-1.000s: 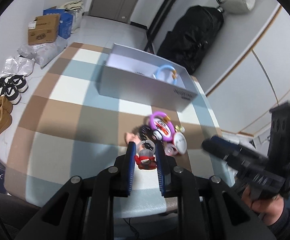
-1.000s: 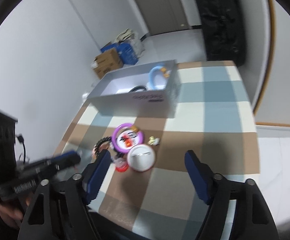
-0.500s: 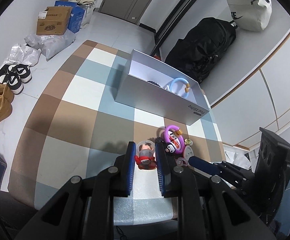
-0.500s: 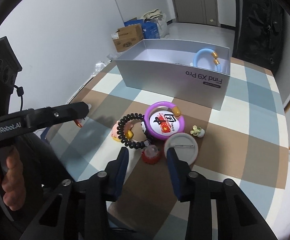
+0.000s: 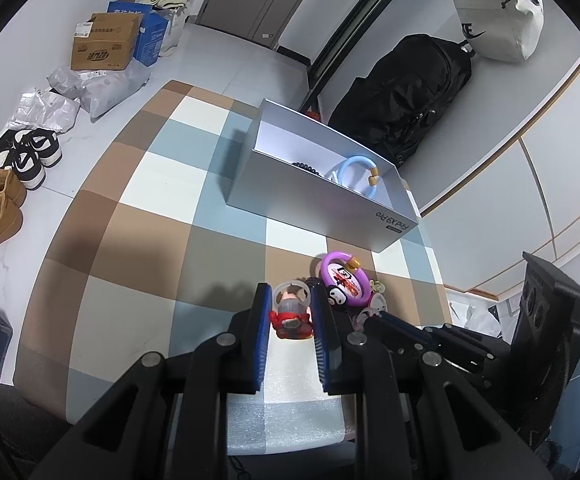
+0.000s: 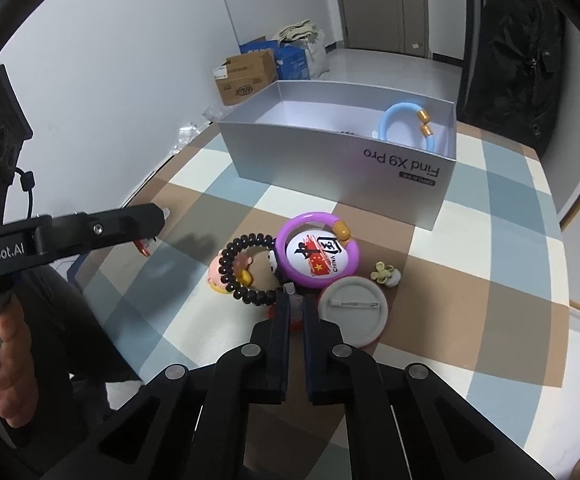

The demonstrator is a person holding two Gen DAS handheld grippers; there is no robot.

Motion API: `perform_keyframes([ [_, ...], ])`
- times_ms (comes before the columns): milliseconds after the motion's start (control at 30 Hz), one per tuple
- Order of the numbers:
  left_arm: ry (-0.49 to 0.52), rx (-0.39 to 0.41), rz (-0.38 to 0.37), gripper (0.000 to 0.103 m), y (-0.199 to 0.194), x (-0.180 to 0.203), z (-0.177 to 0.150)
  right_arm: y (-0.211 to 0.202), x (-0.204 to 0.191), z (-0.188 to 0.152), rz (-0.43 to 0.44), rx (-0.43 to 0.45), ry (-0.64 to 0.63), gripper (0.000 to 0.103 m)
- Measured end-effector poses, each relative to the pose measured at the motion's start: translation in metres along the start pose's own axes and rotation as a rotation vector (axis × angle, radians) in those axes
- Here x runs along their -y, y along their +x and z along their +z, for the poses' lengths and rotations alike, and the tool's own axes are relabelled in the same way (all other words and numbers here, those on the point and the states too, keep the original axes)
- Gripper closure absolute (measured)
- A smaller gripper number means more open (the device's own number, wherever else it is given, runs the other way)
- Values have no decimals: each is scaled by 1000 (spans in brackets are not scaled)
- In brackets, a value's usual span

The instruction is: Organize jewelry

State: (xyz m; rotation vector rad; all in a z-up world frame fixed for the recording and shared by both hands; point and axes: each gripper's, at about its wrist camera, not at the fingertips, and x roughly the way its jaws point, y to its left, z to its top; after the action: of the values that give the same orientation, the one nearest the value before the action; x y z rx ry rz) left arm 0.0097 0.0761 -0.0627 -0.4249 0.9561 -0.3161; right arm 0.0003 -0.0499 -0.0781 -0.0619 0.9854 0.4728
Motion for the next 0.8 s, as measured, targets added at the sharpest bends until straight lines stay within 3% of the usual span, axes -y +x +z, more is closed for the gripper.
perform_keyframes([
  [800,17,13,24,88,2,11,6,-35,28,11,105,123,182,98],
])
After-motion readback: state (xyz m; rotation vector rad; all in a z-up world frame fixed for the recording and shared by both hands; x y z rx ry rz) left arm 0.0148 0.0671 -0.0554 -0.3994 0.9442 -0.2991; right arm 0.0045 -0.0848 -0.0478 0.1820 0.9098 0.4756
